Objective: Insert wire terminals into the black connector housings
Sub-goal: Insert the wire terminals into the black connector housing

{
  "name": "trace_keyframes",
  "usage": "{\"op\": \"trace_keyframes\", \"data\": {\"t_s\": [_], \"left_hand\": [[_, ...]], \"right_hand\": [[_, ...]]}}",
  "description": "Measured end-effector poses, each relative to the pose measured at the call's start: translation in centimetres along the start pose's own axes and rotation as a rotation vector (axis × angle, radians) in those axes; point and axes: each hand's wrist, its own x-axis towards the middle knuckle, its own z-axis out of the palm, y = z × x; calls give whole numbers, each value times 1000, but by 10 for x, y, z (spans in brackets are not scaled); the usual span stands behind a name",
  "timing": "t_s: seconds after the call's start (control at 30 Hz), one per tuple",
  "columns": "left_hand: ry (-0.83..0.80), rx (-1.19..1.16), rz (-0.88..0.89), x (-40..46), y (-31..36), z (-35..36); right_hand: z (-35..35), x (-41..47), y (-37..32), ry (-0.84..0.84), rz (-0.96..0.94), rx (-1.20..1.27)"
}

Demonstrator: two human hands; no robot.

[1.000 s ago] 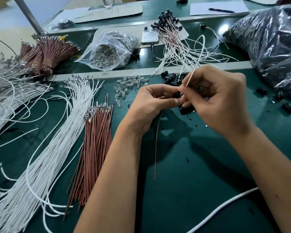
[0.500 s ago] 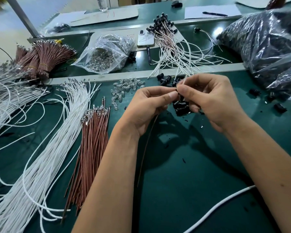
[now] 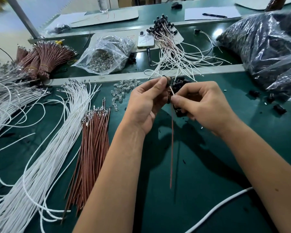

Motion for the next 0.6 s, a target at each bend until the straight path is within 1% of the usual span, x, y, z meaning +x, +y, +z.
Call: {"op": "trace_keyframes", "data": {"t_s": [0.03,0.13,0.17,0.2,0.23,0.27,0.33,0.37,0.4,0.43,0.47,0.5,0.6], "left_hand": [[9,-73,15,0,4,-2],[-29,-243,102,0,17,-13],[-68,-270,139,-1,20,-16],[-112,-282,168,-3,22,-18],[-150,-272,182,-4,23,-18],[-177,-230,185,-5,22,-16],[-192,-79,167,-6,17,-11],[-185,-16,150,-6,13,-8],[-168,22,130,-5,10,-5],[-141,36,109,-5,8,-3],[-106,30,91,-4,7,-3],[-66,9,79,-3,7,-3],[31,-67,79,-1,9,-8]], "right_hand": [[-3,-1,-2,-106,20,3],[-16,-5,-10,-551,106,-53],[-18,-7,-12,-666,124,-72],[-18,-8,-14,-730,126,-66],[-16,-9,-15,-732,114,-30],[-12,-9,-15,-672,100,35],[-2,-8,-15,-442,85,188],[2,-7,-13,-337,78,221],[5,-6,-11,-272,72,211],[5,-5,-9,-262,82,184],[2,-5,-6,-309,113,159],[-3,-5,-5,-411,158,134],[-19,-9,-7,-858,264,-1]]}}
